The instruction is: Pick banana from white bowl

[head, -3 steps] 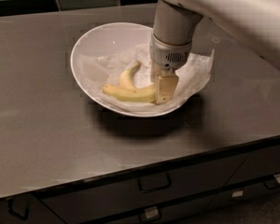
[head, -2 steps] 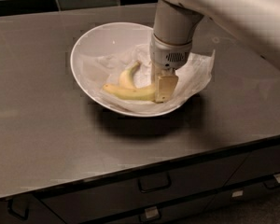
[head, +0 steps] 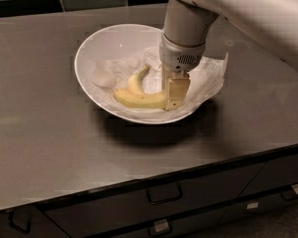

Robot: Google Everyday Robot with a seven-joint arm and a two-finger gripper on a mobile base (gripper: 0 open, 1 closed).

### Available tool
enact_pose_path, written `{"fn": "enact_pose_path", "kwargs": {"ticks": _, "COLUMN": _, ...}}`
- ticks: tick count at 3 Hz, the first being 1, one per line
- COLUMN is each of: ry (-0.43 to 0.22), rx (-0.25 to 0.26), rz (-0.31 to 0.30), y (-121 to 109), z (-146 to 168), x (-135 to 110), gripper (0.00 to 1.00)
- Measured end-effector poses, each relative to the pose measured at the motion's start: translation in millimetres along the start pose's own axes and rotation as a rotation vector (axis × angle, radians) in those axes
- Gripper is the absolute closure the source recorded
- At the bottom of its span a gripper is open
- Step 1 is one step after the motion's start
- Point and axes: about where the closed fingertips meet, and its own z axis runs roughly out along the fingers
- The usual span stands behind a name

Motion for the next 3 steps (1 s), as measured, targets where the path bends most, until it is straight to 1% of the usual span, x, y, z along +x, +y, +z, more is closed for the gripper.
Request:
{"fn": "enact_pose_path", "kwargs": {"ticks": 1, "ry": -0.001, "rx": 0.060, "rz": -0.012, "y": -1.0, "z": -21.7, "x": -5.2, "gripper": 1.00}}
{"fn": "enact_pose_path", "kwargs": {"ticks": 2, "ry": -0.049, "rx": 0.139, "rz": -0.019, "y": 4.7, "z": -46.2, "x": 3.8, "gripper": 1.00}}
{"fn": "enact_pose_path", "kwargs": {"ticks": 3, "ry": -0.140, "rx": 0.215, "rz": -0.027, "y": 12.2, "z": -64.1, "x": 25.4, "gripper": 1.00}}
